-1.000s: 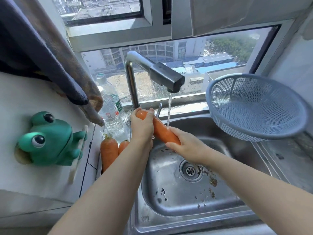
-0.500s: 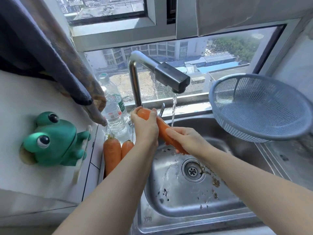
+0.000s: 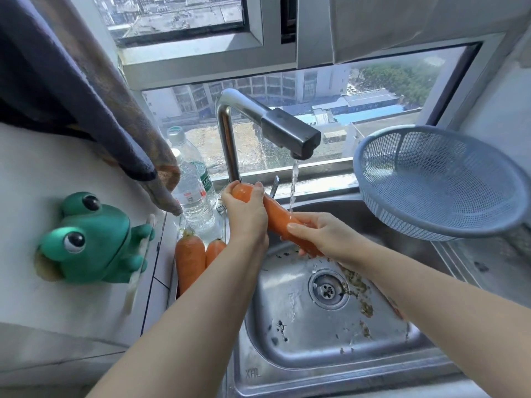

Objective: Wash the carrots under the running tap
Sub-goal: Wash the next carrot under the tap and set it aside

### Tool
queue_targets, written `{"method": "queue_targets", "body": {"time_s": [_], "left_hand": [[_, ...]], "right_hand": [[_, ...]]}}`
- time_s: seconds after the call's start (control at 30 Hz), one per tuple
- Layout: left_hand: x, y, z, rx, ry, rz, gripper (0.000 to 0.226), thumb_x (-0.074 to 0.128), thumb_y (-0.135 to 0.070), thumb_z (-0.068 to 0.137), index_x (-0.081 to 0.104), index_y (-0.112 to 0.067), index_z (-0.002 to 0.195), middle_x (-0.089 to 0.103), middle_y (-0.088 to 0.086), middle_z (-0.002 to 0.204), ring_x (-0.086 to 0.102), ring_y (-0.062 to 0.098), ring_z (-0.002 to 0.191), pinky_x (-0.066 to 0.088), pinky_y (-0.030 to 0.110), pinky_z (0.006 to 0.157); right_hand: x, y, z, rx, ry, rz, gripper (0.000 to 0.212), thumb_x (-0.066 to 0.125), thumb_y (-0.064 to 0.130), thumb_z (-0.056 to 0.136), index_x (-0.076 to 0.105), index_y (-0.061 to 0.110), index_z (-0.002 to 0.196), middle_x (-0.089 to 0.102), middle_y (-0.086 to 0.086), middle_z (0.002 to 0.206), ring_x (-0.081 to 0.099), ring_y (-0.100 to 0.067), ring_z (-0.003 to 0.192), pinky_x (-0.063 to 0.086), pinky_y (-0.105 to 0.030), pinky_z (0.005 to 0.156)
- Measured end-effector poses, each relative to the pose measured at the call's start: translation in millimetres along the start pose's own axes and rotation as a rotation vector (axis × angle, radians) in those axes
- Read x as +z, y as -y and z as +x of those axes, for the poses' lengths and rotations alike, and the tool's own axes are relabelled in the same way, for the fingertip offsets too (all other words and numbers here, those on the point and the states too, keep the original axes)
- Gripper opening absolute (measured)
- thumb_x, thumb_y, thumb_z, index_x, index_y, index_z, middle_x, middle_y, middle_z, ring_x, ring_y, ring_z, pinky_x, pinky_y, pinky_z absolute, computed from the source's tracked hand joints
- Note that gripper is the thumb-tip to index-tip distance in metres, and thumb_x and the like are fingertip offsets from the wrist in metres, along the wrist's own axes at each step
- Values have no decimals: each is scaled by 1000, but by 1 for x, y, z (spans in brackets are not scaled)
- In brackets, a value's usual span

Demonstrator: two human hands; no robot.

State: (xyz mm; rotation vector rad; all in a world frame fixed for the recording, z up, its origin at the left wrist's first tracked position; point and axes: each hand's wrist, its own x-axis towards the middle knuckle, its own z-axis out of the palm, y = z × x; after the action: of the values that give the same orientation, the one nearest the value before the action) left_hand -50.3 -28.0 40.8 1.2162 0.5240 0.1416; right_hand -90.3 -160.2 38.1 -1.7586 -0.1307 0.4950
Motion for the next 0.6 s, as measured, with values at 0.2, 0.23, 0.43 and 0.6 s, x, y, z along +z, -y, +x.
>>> {"method": "queue_targets", "body": {"time_s": [0.2, 0.23, 0.43, 0.6], "left_hand": [[-2, 0, -1, -3, 5, 4, 34, 59, -15, 94, 38, -27, 118, 53, 0, 97, 55, 14, 81, 53, 44, 85], [-1, 1, -2, 4, 3, 7, 34, 59, -15, 94, 38, -27, 117, 53, -1, 95, 55, 14, 80, 52, 44, 86], [0, 1, -5, 34, 29, 63, 34, 58, -19, 95, 36, -30, 117, 51, -2, 98, 54, 13, 84, 52, 42, 87], [2, 3, -7, 53, 23, 70, 36, 59, -19, 94, 35, -30, 120, 52, -2, 96, 55, 13, 81, 54, 39, 80]], "right_hand": [[-4, -1, -1, 24, 72, 40, 22, 53, 17, 98, 66, 23, 114, 66, 1, 85, 58, -11, 65, 45, -23, 60], [-4, -1, -1, 20, 66, 27, 21, 53, 16, 97, 67, 22, 112, 65, -1, 85, 58, -12, 65, 44, -24, 60], [0, 0, -1, 43, 1, 65, 17, 57, 15, 94, 69, 20, 104, 63, -6, 84, 59, -14, 67, 42, -23, 56], [-2, -1, 0, 51, -25, 84, 17, 58, 18, 92, 70, 28, 99, 66, -9, 87, 60, -19, 69, 42, -27, 60]]}}
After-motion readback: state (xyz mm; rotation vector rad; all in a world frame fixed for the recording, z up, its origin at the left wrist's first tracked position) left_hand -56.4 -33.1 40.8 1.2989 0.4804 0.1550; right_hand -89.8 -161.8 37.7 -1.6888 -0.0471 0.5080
